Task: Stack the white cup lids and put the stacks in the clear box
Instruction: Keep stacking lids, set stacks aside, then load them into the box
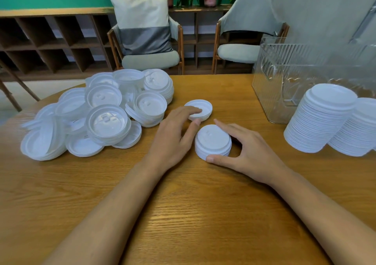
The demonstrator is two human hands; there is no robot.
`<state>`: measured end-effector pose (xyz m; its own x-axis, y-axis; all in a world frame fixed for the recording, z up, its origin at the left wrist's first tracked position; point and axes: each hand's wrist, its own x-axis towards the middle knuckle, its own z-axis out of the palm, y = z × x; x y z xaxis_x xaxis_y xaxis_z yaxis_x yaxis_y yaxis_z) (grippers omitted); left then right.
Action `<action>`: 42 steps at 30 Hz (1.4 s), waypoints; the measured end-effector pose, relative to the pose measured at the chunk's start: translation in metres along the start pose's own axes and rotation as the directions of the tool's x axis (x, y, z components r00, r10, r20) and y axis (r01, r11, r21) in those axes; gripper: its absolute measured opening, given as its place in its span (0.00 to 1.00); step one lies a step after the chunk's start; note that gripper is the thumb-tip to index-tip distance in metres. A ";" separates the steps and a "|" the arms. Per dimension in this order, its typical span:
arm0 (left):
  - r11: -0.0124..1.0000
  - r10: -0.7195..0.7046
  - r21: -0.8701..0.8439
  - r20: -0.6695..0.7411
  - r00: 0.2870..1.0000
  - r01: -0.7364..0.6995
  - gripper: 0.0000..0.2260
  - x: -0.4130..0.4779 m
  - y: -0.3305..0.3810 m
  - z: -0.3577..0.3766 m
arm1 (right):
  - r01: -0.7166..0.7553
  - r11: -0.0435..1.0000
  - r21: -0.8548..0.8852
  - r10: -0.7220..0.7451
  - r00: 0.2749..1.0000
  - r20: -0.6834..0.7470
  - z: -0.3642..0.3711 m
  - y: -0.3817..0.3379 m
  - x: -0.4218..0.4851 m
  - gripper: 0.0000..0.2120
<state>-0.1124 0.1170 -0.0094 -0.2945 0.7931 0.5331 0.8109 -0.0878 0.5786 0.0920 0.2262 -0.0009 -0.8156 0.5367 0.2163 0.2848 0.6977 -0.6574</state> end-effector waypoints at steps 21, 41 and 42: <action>0.968 -0.047 0.245 -0.006 0.999 0.047 0.04 0.003 -0.007 -0.001 | -0.008 1.000 -0.009 0.008 1.000 -0.009 0.000 -0.001 0.001 0.46; 0.987 -0.150 -0.101 -0.295 0.944 0.126 0.13 0.001 0.016 -0.016 | -0.042 0.999 -0.025 0.040 0.996 -0.083 0.001 0.002 0.002 0.45; 0.959 -0.240 -0.215 -0.267 0.933 0.185 0.16 0.001 0.021 -0.018 | -0.050 0.999 -0.022 0.048 0.995 -0.084 0.000 0.002 0.002 0.45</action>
<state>-0.1049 0.1054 0.0143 -0.6045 0.6001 0.5239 0.6144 -0.0673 0.7861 0.0911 0.2284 -0.0024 -0.7556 0.6077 0.2444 0.3361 0.6801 -0.6516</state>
